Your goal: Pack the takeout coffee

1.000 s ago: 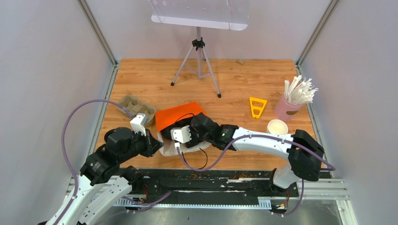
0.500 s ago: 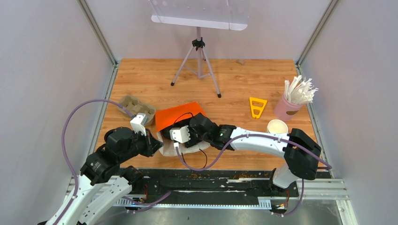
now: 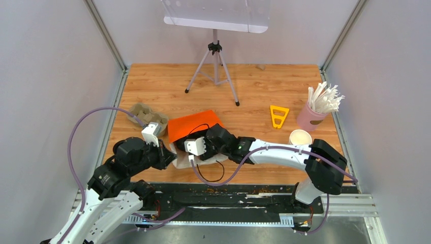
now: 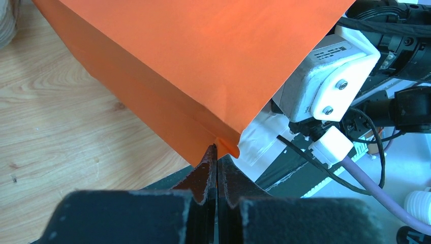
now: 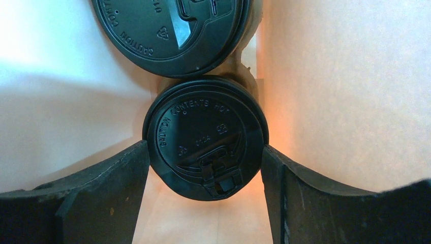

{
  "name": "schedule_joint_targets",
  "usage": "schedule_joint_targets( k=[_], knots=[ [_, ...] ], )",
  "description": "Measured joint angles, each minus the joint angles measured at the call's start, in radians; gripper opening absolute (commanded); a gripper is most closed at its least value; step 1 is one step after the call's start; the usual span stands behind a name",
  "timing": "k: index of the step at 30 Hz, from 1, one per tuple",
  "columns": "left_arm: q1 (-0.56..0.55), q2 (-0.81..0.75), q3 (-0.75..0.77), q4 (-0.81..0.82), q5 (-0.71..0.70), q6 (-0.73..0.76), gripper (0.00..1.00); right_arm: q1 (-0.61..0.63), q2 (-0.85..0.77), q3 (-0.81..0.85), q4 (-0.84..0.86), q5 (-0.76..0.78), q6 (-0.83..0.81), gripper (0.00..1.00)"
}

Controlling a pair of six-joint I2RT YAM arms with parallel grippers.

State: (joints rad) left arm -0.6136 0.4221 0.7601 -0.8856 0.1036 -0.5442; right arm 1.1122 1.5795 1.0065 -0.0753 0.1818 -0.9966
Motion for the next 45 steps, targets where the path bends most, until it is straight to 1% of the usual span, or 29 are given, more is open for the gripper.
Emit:
schedule_joint_targets(
  k=[5, 9, 16, 32, 38, 45],
  knots=[
    [0.0, 0.0, 0.0, 0.0, -0.001, 0.0, 0.0, -0.001, -0.007, -0.01, 0.007, -0.002, 0.0, 0.77],
    [0.0, 0.0, 0.0, 0.0, -0.001, 0.0, 0.0, -0.003, -0.015, -0.009, 0.0, -0.006, 0.006, 0.81],
    [0.0, 0.0, 0.0, 0.0, 0.0, 0.0, 0.0, -0.005, -0.031, 0.01, -0.064, -0.027, 0.025, 0.85],
    [0.0, 0.001, 0.002, 0.0, 0.0, -0.002, 0.0, -0.005, -0.031, 0.093, -0.208, -0.043, 0.081, 0.85],
    [0.0, 0.006, 0.008, 0.002, 0.0, -0.004, 0.0, -0.009, -0.031, 0.118, -0.249, -0.043, 0.113, 0.83],
    [0.0, 0.006, 0.008, 0.005, 0.0, -0.006, 0.0, -0.01, -0.042, 0.146, -0.303, -0.045, 0.156, 0.69]
  ],
)
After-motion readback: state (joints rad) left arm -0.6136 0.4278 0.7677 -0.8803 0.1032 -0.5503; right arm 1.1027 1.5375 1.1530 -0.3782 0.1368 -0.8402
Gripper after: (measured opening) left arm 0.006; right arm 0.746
